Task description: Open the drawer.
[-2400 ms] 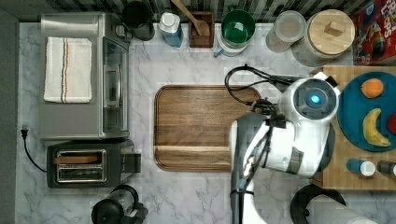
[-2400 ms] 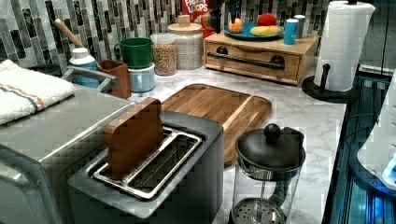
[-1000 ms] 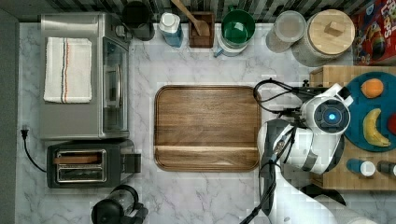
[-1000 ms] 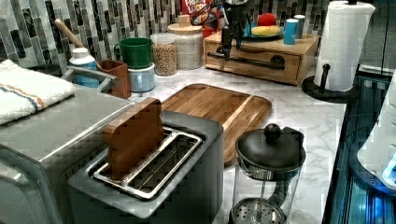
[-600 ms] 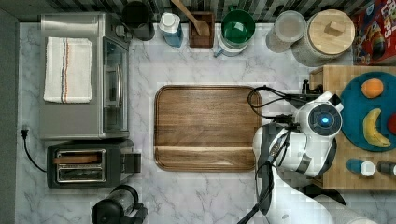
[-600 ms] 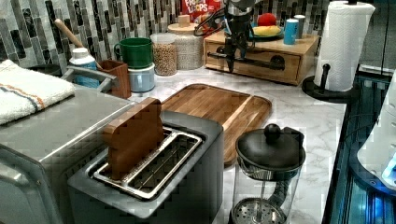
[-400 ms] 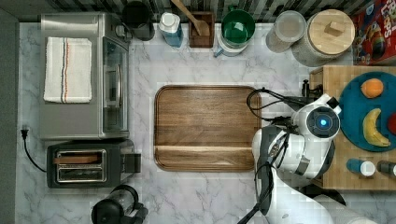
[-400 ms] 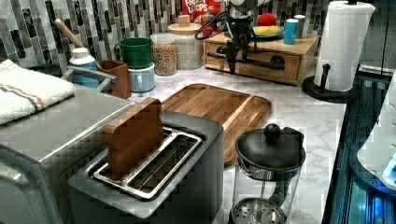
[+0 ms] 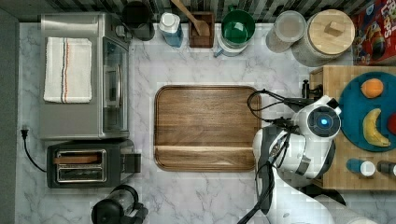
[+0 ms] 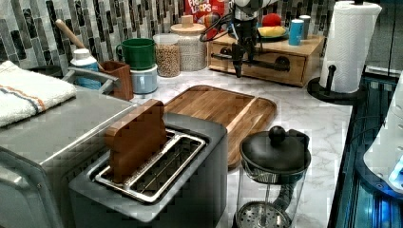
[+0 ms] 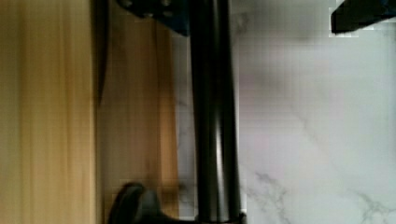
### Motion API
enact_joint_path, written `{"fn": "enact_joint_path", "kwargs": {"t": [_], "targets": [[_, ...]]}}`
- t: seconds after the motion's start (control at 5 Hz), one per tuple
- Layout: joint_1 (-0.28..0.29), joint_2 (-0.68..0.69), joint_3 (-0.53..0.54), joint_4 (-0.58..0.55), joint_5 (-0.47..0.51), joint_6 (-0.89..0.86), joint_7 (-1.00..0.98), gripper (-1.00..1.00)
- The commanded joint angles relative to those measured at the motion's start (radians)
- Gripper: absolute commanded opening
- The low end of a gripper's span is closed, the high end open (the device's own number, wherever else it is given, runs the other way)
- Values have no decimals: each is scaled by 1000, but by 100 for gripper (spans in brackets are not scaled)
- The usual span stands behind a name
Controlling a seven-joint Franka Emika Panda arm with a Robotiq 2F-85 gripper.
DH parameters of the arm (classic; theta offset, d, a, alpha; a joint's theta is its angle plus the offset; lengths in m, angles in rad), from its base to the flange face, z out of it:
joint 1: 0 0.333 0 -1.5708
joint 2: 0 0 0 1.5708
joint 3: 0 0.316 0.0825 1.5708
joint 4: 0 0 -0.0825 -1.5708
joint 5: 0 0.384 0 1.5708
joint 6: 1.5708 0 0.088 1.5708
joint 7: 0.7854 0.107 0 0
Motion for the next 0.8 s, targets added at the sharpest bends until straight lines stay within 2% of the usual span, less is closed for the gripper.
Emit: {"fn": "enact_joint_path", "kwargs": {"t": [0.2,0.4,0.6,0.8], "targets": [[94,-1,144,60,64,-26,16,100],[161,-2,143,3,5,65,91,100],[209,-4,161,-14,-9,64,149,100],[222,-15,212,-12,23,8,192,100]]}}
